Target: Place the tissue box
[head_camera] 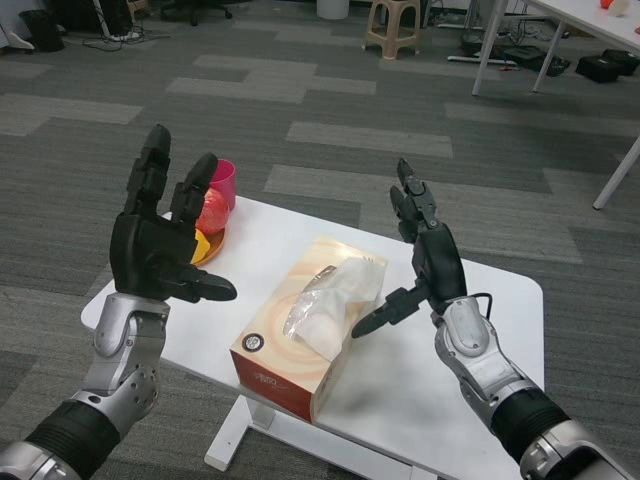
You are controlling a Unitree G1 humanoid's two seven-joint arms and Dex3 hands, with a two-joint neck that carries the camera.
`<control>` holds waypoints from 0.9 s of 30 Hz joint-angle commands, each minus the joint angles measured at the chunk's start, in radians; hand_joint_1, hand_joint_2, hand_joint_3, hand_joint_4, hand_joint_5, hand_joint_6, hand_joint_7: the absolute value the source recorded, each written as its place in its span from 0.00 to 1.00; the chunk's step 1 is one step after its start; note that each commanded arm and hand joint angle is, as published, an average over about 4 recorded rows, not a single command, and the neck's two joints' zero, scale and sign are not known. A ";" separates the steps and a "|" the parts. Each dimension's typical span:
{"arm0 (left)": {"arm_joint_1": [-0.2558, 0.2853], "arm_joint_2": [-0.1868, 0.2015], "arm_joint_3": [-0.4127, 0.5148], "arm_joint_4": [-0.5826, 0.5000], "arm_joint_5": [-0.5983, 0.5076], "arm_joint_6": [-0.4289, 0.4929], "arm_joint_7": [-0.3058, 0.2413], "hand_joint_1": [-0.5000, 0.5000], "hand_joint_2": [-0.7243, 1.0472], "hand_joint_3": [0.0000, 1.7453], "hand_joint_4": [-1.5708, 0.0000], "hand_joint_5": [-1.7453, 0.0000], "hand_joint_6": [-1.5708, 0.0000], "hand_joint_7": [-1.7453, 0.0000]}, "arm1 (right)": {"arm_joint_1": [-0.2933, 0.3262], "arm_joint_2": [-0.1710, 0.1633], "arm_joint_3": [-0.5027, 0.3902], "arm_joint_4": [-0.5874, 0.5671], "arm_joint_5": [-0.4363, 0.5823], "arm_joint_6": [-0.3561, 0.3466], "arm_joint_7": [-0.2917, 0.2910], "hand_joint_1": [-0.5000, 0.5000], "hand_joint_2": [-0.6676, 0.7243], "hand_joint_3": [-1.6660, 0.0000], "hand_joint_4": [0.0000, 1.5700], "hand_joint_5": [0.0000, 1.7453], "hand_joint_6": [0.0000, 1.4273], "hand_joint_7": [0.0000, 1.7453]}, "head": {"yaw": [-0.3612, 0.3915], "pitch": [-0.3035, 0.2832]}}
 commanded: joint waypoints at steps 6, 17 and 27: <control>-0.024 -0.002 -0.014 -0.006 0.003 -0.011 -0.002 1.00 0.35 0.00 1.00 0.71 1.00 1.00 | 0.019 -0.006 -0.014 -0.036 0.003 -0.005 -0.004 0.04 0.64 0.95 0.04 0.00 0.00 0.00 | 0.002 0.021; -0.029 -0.002 -0.021 -0.011 0.015 -0.019 -0.002 1.00 0.35 0.00 1.00 0.72 1.00 1.00 | 0.019 -0.021 -0.033 -0.078 0.002 -0.005 -0.005 0.04 0.64 0.95 0.04 0.00 0.00 0.00 | 0.011 0.056; -0.041 0.010 -0.021 -0.008 0.015 -0.019 -0.002 1.00 0.31 0.00 1.00 0.76 1.00 1.00 | 0.017 -0.009 -0.031 -0.082 0.002 -0.005 -0.004 0.04 0.64 0.95 0.03 0.00 0.00 0.01 | 0.012 0.067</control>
